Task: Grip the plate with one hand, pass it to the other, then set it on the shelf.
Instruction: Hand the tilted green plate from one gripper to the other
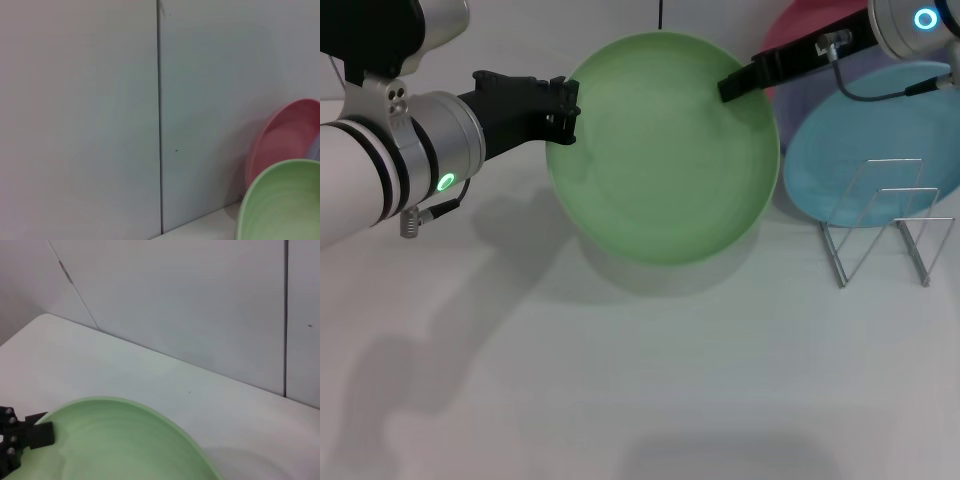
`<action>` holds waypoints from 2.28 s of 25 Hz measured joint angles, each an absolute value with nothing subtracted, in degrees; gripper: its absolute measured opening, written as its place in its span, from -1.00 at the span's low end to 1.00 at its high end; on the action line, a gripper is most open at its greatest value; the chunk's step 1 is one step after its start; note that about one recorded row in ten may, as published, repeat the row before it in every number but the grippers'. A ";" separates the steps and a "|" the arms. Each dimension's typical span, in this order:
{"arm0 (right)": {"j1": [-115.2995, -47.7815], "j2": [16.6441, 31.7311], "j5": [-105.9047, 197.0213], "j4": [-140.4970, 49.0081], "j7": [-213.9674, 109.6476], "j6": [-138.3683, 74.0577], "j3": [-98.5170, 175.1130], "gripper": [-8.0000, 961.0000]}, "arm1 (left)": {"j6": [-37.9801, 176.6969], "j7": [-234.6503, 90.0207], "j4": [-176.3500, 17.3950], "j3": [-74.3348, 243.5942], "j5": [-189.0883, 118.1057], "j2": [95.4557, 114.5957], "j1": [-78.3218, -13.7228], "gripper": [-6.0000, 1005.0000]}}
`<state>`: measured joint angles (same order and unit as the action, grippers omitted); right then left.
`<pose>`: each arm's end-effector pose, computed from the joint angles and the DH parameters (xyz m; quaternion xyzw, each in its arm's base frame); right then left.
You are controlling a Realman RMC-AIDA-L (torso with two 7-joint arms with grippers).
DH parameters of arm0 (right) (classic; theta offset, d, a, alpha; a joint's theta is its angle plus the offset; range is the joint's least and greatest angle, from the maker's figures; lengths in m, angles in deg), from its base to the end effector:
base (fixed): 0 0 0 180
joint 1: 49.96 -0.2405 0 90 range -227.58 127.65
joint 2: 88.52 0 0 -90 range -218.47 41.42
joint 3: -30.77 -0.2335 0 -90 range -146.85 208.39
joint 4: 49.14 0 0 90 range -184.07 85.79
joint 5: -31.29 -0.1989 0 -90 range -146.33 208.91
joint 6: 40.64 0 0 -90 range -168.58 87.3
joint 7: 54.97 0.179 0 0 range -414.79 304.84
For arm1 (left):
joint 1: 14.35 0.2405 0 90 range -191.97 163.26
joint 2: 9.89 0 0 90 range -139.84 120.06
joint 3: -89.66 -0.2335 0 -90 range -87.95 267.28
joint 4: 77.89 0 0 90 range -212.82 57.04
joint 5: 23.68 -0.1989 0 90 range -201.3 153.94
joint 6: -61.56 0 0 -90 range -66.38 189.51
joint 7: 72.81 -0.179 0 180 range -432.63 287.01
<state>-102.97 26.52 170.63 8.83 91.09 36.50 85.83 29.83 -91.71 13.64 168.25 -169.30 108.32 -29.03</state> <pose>0.1145 0.4403 0.0247 -0.8899 0.3929 0.0511 0.2259 -0.1164 0.3774 -0.0096 -0.8577 -0.2549 -0.1589 0.4174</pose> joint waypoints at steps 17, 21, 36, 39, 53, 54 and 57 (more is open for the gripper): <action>-102.57 26.55 171.71 8.77 90.78 36.02 87.39 -0.58 | 29.83 -91.71 13.76 168.06 -168.79 108.32 -29.30 -0.79; -101.52 27.80 171.45 10.35 87.75 35.12 86.73 -0.77 | 29.86 -91.71 13.41 168.11 -168.63 108.30 -29.45 -0.76; -96.85 29.15 167.34 17.67 85.46 36.17 86.81 -0.82 | 36.70 -95.27 12.36 164.49 -167.10 108.29 -29.35 -0.68; -96.59 29.12 167.11 18.37 85.47 36.59 86.91 -0.82 | 36.93 -95.86 12.76 164.31 -166.92 108.31 -29.28 -0.60; -95.97 29.23 166.94 21.14 85.63 38.95 87.20 -0.87 | 37.08 -96.84 14.08 164.12 -166.71 108.32 -29.03 0.44; -95.91 29.24 166.95 21.24 85.63 39.01 87.29 -0.88 | 37.08 -96.85 14.13 164.12 -166.71 108.32 -29.03 0.47; -95.70 29.24 167.10 21.31 85.70 39.11 87.37 -0.88 | 37.10 -96.86 14.47 164.13 -166.70 108.32 -29.03 0.56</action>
